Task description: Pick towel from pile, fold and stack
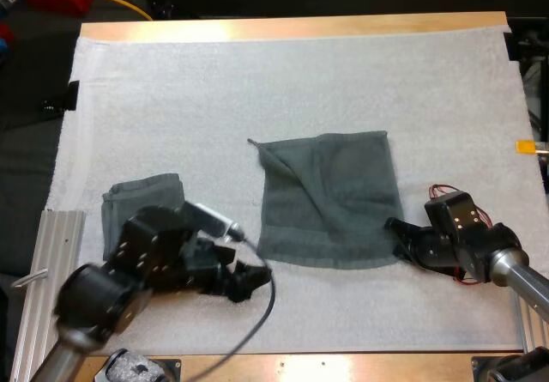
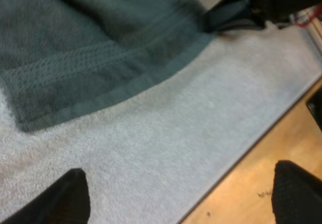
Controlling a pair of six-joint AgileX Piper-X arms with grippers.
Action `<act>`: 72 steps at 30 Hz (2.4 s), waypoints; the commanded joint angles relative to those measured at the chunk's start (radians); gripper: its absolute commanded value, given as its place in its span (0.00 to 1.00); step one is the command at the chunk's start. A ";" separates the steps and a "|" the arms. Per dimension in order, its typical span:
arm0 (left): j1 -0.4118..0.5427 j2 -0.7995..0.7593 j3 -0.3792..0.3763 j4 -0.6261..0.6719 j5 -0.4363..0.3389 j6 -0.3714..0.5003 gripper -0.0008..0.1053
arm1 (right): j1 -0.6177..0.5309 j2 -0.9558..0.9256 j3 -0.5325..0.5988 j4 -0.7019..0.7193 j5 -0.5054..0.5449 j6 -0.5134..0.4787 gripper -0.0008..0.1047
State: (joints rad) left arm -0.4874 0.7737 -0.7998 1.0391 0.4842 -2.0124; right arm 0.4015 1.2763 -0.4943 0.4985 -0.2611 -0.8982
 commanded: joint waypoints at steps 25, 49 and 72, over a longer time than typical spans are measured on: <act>0.209 0.530 0.050 -0.224 0.168 0.101 0.68 | -0.001 0.004 -0.002 0.007 -0.028 -0.025 0.01; 0.203 0.844 0.050 -0.368 0.243 0.111 0.68 | -0.001 0.004 -0.002 0.007 -0.034 -0.025 0.01; 0.203 0.852 0.050 -0.375 0.316 0.111 0.24 | -0.001 0.004 -0.002 0.005 -0.034 -0.025 0.01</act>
State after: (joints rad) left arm -0.2795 1.6234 -0.7517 0.6691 0.8063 -1.9106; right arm 0.4015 1.2763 -0.4943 0.4985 -0.2791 -0.9109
